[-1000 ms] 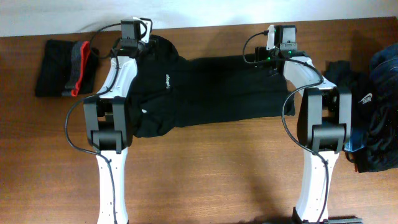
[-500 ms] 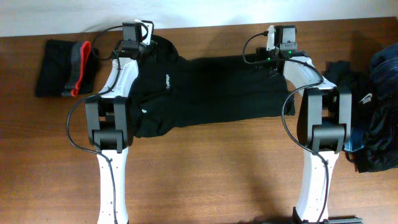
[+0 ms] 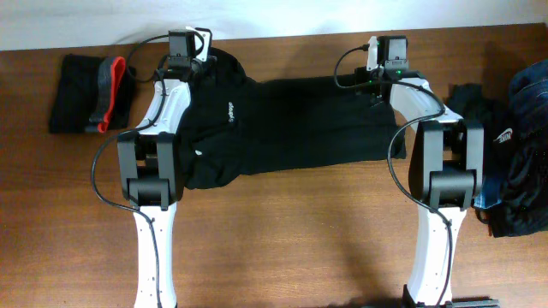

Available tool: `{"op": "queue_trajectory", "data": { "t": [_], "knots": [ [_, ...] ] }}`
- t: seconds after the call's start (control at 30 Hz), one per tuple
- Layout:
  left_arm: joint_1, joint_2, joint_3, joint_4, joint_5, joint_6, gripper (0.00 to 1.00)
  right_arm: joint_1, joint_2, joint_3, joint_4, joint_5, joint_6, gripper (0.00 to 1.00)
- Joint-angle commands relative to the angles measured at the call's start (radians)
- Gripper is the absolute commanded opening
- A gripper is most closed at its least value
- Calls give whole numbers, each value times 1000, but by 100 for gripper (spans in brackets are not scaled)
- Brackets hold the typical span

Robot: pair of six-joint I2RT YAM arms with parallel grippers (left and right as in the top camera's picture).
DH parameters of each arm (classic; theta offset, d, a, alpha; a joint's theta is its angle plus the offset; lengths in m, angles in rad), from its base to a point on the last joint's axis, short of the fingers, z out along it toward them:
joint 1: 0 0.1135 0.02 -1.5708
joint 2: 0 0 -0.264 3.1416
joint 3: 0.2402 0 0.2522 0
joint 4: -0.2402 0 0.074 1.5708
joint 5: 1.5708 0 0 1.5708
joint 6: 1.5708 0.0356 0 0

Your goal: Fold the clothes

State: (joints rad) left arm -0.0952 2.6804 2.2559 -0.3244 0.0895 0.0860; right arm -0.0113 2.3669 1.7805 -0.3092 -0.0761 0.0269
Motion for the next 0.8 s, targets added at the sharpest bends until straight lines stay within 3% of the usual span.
{"op": "queue_trajectory", "data": {
  "t": [0.0, 0.77],
  "knots": [
    [6, 23, 17, 8, 11, -1, 0, -1, 19, 3, 1, 9, 4, 4],
    [22, 23, 367, -369, 11, -2, 0, -4, -86, 32, -69, 6, 4, 4]
  ]
}}
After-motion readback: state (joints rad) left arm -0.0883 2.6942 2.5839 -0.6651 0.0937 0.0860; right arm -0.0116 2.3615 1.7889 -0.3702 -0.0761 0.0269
